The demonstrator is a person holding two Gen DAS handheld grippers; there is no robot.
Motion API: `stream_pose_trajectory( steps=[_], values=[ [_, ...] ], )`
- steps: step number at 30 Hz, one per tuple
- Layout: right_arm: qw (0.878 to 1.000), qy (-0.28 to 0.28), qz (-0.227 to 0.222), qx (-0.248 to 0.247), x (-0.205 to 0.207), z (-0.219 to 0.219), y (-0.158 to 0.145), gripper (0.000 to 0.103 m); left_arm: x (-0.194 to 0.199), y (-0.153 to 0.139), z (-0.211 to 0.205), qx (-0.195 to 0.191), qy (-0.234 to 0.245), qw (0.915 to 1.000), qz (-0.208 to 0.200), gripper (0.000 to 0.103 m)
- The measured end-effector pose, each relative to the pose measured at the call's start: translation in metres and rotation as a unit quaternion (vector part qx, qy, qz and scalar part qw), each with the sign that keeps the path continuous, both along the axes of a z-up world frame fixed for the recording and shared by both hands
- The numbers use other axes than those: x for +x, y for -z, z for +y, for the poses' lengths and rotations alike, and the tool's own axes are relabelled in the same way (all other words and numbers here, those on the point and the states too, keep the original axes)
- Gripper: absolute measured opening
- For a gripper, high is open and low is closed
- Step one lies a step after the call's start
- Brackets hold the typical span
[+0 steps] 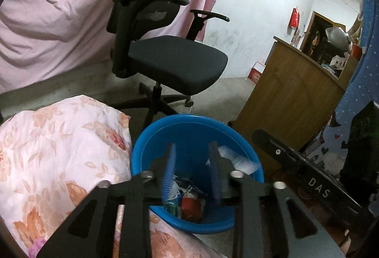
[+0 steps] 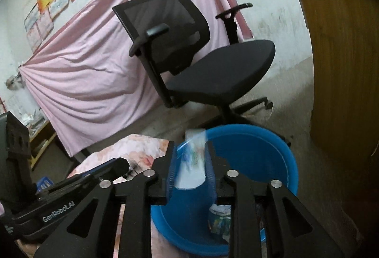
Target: Collect trash
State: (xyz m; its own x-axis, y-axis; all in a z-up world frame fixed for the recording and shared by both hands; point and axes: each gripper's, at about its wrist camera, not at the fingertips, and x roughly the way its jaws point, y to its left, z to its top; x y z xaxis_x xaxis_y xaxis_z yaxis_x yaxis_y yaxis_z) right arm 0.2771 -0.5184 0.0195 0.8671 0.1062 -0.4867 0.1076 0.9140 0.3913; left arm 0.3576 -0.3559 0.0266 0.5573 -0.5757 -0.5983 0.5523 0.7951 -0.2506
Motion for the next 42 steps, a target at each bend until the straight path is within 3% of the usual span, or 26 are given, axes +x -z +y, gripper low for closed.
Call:
stream_pose_trajectory(
  steps=[9,20,24,28,31,32,34,36,42],
  values=[
    [1.000,0.007,-0.002,0.000,-0.004,-0.004,-0.001,0.030,-0.002,0.000,0.010,-0.001,-0.021,0.9997,-0.008,0.030],
    [0.999,-0.009,-0.027,-0.017,-0.013,0.014,-0.022,0.030,-0.019,-0.027,0.043,0.001,-0.048,0.9980,-0.041,0.034],
    [0.998,-0.016,-0.047,-0.031,-0.024,0.030,-0.037,0.042,-0.035,-0.038,0.068,-0.007,-0.065,0.9965,-0.053,0.043],
    [0.997,-0.017,-0.058,-0.047,-0.033,0.047,-0.048,0.047,-0.053,-0.051,0.096,-0.008,-0.080,0.9947,-0.065,0.052],
    [0.996,-0.018,-0.066,-0.053,-0.047,0.060,-0.052,0.053,-0.070,-0.059,0.120,-0.013,-0.097,0.9920,-0.080,0.067],
    [0.996,-0.017,-0.071,-0.055,-0.054,0.064,-0.053,0.054,-0.077,-0.061,0.130,-0.017,-0.104,0.9908,-0.085,0.076],
    [0.995,-0.016,-0.081,-0.057,-0.065,0.071,-0.055,0.072,-0.092,-0.064,0.149,-0.025,-0.120,0.9878,-0.095,0.089],
    [0.993,-0.014,-0.095,-0.063,-0.082,0.081,-0.058,0.079,-0.105,-0.066,0.164,-0.031,-0.136,0.9845,-0.106,0.100],
    [0.989,-0.021,-0.123,-0.080,-0.123,0.109,-0.068,0.093,-0.150,-0.067,0.208,-0.029,-0.179,0.9746,-0.131,0.101]
  ],
)
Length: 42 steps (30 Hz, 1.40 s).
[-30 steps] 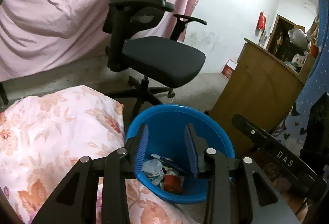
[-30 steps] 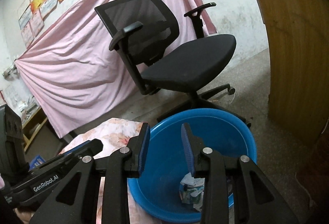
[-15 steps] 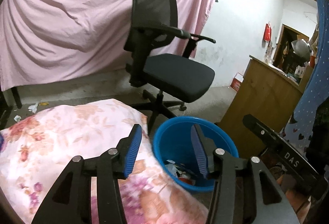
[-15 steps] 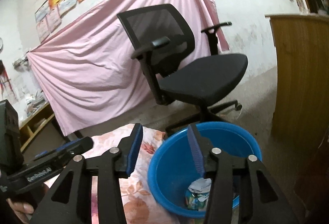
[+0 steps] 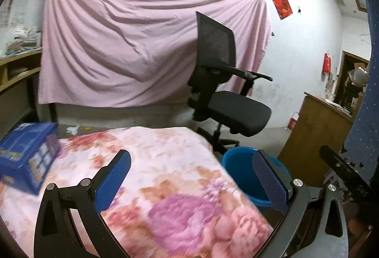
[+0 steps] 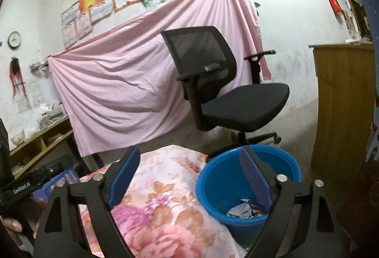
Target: Collect trash
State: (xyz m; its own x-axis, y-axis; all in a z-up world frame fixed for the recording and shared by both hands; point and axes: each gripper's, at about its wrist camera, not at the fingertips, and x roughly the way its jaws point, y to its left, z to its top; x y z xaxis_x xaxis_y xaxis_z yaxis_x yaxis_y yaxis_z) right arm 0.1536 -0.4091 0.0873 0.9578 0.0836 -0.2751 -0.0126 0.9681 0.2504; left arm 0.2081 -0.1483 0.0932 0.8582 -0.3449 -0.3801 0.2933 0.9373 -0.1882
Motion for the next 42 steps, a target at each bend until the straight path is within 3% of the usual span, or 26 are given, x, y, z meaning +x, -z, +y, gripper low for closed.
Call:
stream_pose_trajectory(
  steps=[2,15,19,27,42],
  values=[
    [1.000,-0.001,-0.010,-0.005,-0.016,0.010,-0.002,0.103,-0.014,0.001,0.012,-0.002,-0.008,1.0000,-0.003,0.101],
    [0.999,0.018,-0.024,-0.023,-0.101,0.066,0.014,0.103,-0.099,0.025,0.069,0.007,-0.041,0.9989,-0.022,0.101],
    [0.998,0.027,-0.022,-0.052,-0.118,0.086,0.028,0.103,-0.117,0.038,0.079,0.021,-0.054,0.9979,-0.029,0.101],
    [0.994,0.023,-0.021,-0.105,-0.129,0.113,0.046,0.103,-0.136,0.058,0.088,0.040,-0.073,0.9956,-0.043,0.101],
    [0.994,0.017,-0.013,-0.103,-0.130,0.115,0.052,0.103,-0.139,0.064,0.088,0.053,-0.074,0.9944,-0.054,0.101]
  ],
)
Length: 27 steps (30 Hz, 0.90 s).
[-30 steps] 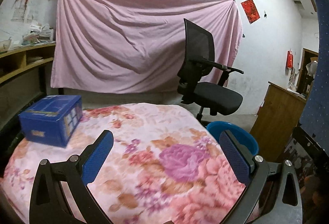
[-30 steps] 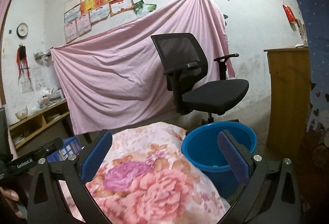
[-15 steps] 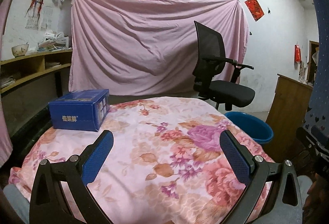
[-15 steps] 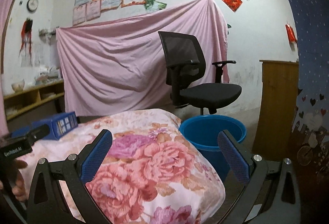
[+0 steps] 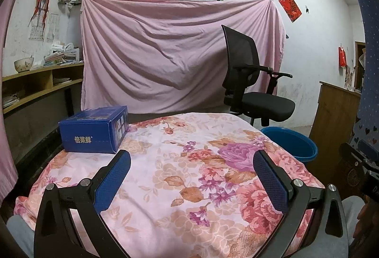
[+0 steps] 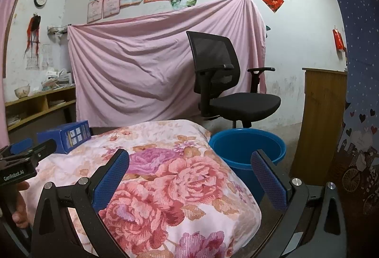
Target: Collect trash
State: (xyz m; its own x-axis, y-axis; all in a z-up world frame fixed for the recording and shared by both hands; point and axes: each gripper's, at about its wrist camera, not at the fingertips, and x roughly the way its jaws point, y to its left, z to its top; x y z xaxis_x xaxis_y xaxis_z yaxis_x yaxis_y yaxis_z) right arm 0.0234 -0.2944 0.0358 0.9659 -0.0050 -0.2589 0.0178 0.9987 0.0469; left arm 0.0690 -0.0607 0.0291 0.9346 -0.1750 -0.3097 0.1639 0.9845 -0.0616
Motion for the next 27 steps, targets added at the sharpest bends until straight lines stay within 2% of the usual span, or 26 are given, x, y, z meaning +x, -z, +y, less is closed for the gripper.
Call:
stream_pose_trajectory(
  steps=[27],
  values=[
    [1.000,0.000,0.000,0.001,-0.0003,-0.0013,0.0000,0.103,0.0012,0.0023,0.0025,0.004,0.002,1.0000,0.001,0.101]
  ],
)
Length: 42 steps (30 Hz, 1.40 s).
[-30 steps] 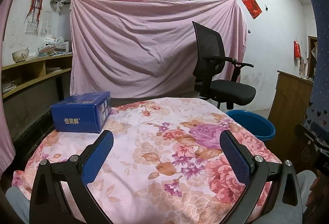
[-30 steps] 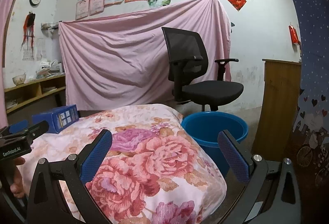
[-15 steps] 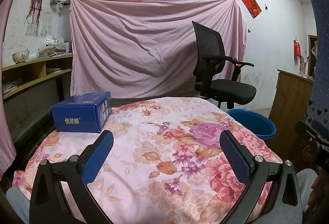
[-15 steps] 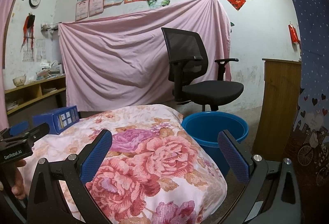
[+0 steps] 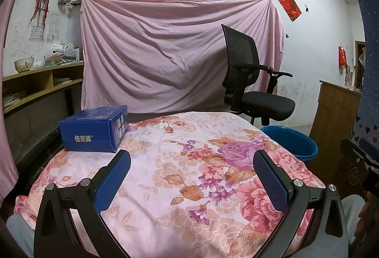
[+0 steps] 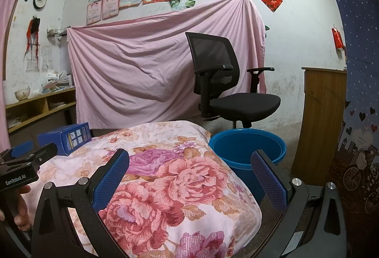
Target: Collect trash
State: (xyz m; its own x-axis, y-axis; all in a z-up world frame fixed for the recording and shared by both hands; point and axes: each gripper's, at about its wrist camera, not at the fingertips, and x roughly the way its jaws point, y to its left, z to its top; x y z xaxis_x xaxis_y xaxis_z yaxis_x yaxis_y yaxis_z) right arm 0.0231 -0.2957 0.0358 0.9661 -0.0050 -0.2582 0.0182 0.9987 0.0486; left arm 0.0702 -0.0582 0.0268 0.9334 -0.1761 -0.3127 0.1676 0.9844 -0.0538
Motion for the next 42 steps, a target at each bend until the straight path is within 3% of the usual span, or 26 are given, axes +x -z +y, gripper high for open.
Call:
stream_pose_trajectory(
  steps=[42],
  values=[
    [1.000,0.001,-0.001,0.002,-0.0022,0.0024,0.0000,0.103,-0.0010,0.0009,0.0043,-0.003,-0.006,1.0000,-0.006,0.101]
  ],
)
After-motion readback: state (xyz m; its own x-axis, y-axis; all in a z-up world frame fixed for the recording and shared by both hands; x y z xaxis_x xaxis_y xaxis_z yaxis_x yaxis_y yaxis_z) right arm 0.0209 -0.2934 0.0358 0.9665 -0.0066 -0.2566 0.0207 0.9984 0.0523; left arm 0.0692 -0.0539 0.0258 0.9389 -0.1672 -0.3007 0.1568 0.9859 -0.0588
